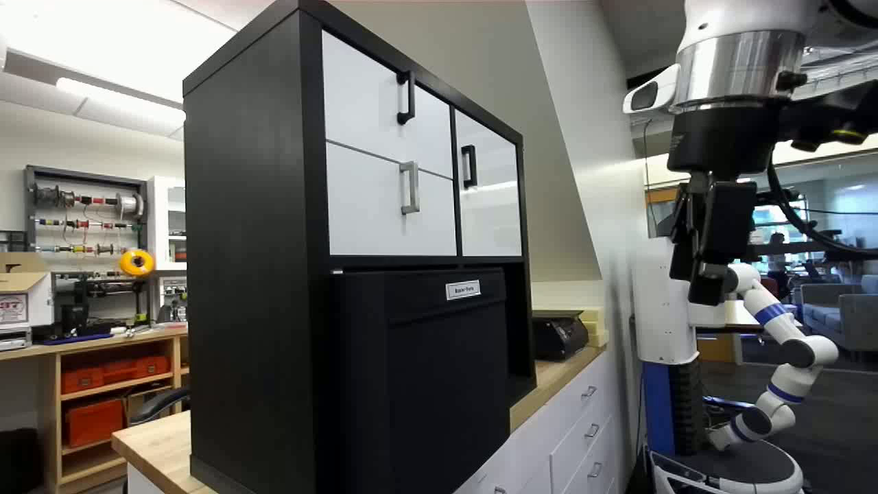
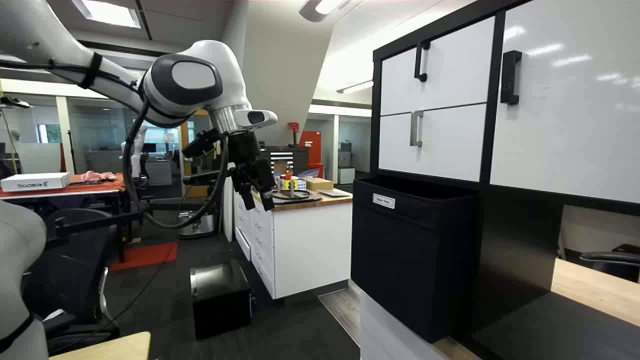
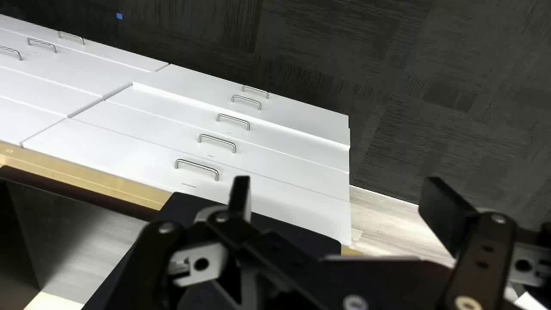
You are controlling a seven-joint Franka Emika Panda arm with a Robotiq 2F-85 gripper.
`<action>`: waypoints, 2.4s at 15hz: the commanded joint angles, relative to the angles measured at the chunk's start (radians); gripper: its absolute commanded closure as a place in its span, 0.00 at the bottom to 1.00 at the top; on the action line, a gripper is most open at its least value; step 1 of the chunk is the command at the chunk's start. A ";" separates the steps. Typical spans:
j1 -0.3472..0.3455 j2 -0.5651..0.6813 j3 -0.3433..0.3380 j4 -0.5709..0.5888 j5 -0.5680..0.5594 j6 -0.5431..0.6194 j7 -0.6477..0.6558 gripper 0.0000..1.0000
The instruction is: Open the bottom drawer of the cabinet
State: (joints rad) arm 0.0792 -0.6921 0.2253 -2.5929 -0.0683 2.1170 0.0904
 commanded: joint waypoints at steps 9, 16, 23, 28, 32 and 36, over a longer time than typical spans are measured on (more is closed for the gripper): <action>0.017 0.003 -0.014 0.003 -0.012 -0.004 0.010 0.00; 0.016 0.005 -0.014 0.003 -0.014 0.001 0.010 0.00; -0.001 0.060 -0.034 0.069 -0.014 0.004 0.012 0.00; -0.025 0.106 -0.055 0.144 -0.028 0.021 0.021 0.00; -0.052 0.163 -0.079 0.226 -0.063 0.080 0.007 0.00; -0.069 0.253 -0.091 0.337 -0.088 0.110 0.006 0.00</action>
State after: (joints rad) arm 0.0215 -0.5217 0.1434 -2.3491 -0.1301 2.2056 0.0905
